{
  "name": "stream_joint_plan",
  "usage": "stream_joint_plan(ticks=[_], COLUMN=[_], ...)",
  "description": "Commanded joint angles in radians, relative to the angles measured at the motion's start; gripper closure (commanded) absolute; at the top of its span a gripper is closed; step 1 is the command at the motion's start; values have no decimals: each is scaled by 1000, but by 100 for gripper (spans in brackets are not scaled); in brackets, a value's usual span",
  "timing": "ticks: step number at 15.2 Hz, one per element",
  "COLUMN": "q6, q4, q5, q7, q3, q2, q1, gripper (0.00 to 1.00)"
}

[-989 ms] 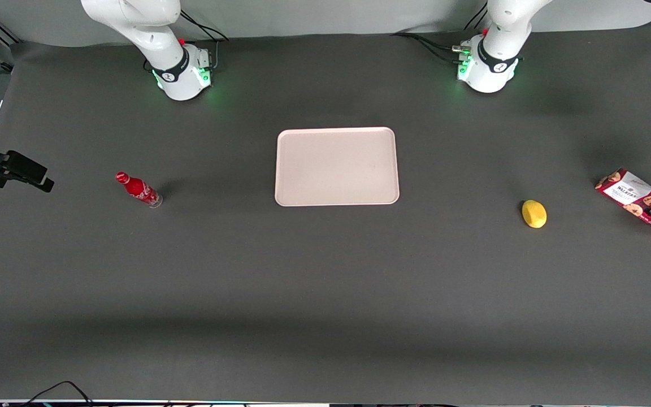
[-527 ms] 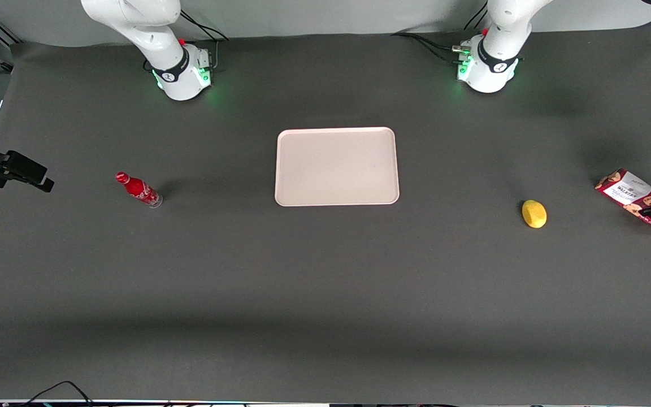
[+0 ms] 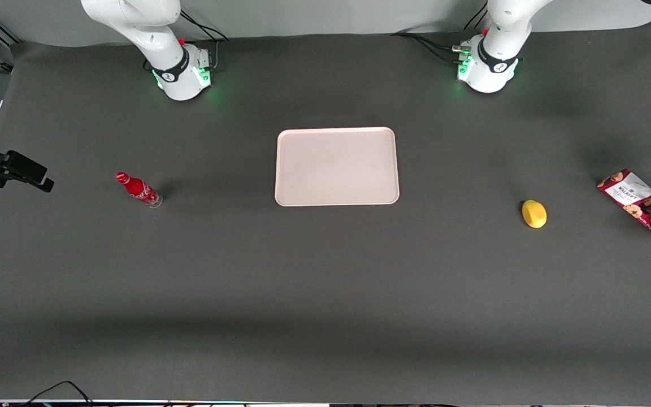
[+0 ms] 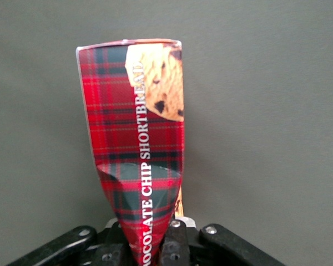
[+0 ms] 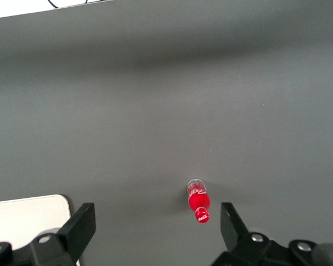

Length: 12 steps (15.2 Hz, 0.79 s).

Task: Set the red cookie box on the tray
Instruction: 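Lift the gripped shortbread box upright off the table with the left gripper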

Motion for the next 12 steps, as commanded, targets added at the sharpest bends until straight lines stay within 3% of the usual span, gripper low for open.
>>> stream_joint_plan(ticks=[1, 3, 7, 12], q6=[-30, -105, -432, -589], q4=[32, 102, 315, 347], q5=[5, 3, 5, 5], q7=[56, 98, 124, 126], q3=[2, -3, -4, -6], q2=[-36, -44, -103, -240], q1=[-26, -38, -90, -147], gripper=[100, 100, 100, 100])
